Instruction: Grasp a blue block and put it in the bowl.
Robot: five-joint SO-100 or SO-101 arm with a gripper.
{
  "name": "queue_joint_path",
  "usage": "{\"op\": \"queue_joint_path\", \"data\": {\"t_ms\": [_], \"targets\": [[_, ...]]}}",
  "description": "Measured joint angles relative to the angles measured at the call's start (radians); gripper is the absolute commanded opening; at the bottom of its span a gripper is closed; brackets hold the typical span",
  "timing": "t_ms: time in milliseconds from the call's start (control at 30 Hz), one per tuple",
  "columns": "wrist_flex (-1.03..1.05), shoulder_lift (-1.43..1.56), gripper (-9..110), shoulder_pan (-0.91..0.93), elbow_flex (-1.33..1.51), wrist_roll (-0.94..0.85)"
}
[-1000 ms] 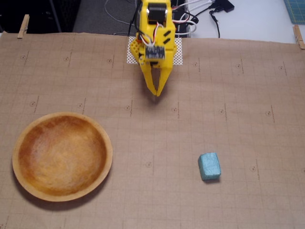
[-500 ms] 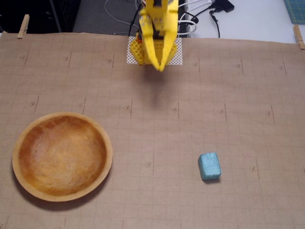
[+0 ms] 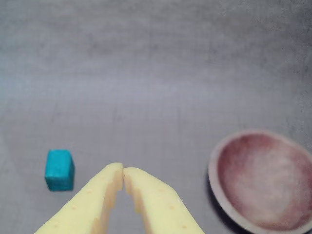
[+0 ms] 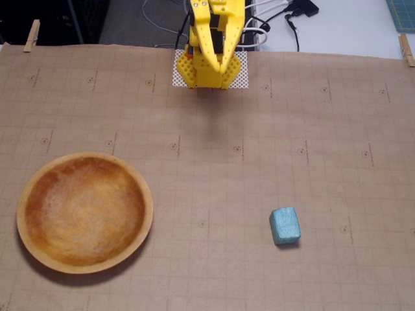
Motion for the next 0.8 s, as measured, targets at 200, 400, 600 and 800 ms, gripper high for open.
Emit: {"op": "queue_joint_path", "data": {"t_ms": [200, 400, 600, 800], "targets": [[-0.252, 0.000, -3, -0.087, 0.179, -0.009], [-0.341, -0.038, -3, -0.132, 0.238, -0.009], [-0.357, -0.262, 10, -0.156, 0.233, -0.009], [-0.357, -0.453, 30, -0.166, 0.164, 0.058]]}}
